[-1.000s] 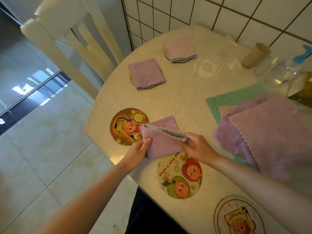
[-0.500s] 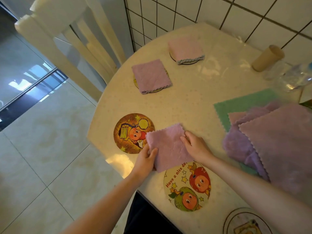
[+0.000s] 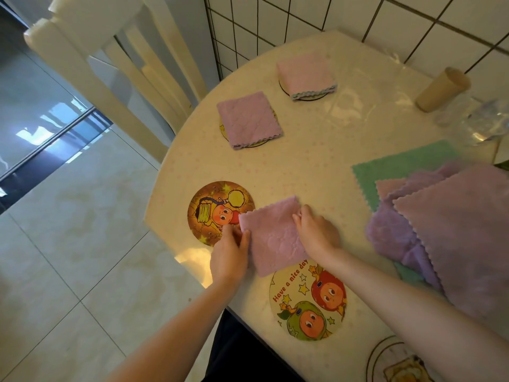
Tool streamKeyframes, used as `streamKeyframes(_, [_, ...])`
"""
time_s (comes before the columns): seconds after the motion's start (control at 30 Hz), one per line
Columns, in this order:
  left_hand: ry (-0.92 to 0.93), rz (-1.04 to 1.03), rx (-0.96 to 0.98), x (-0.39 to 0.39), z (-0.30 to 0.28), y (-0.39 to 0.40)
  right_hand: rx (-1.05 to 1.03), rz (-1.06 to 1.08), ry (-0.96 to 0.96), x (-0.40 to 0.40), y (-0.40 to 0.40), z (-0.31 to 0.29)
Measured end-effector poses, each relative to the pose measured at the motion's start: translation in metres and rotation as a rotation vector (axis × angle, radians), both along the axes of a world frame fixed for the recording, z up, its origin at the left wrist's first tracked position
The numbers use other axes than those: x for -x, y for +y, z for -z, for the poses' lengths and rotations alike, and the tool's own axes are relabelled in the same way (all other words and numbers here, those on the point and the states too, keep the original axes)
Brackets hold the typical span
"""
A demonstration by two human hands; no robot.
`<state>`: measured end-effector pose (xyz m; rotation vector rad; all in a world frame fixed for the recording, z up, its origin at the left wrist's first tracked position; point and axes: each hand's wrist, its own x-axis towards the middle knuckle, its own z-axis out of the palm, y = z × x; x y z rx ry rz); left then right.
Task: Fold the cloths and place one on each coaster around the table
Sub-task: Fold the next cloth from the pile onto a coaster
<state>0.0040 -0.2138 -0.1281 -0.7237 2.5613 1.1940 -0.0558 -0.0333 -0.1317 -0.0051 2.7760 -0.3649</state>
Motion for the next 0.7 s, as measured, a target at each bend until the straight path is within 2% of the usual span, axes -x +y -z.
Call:
streamKeyframes(0.07, [0.199,0.215,0.364,-0.009,0.001,-0.006,-0.040,-0.032,0.037,-0.002,0.000,-0.001])
streamKeyframes(0.13, [0.362,0.516,0.569,-0.015,0.012,-0.011,-0.084,-0.100,0.108,-0.005,0.000,-0.003])
streamKeyframes(0.23, [0.328,0.775,0.642,-0.019,0.025,-0.014,-0.187,-0.268,0.187,-0.015,0.000,-0.003])
streamKeyframes(0.37, [0.120,0.836,0.656,-0.019,0.032,-0.014,-0.273,-0.277,0.198,-0.021,0.006,0.003])
streamKeyframes(0.47, [0.048,0.822,0.619,-0.018,0.024,-0.011,-0.210,-0.222,0.085,-0.022,0.006,0.003])
streamKeyframes(0.53, [0.015,0.734,0.510,-0.021,0.018,-0.004,-0.115,-0.104,0.016,-0.021,0.002,-0.002])
streamKeyframes(0.63, [0.120,0.391,0.269,-0.033,0.004,0.012,0.064,0.130,-0.043,-0.013,0.000,-0.005])
streamKeyframes(0.7, [0.059,0.034,0.003,-0.037,-0.008,0.024,0.141,0.224,-0.119,-0.004,0.002,-0.004])
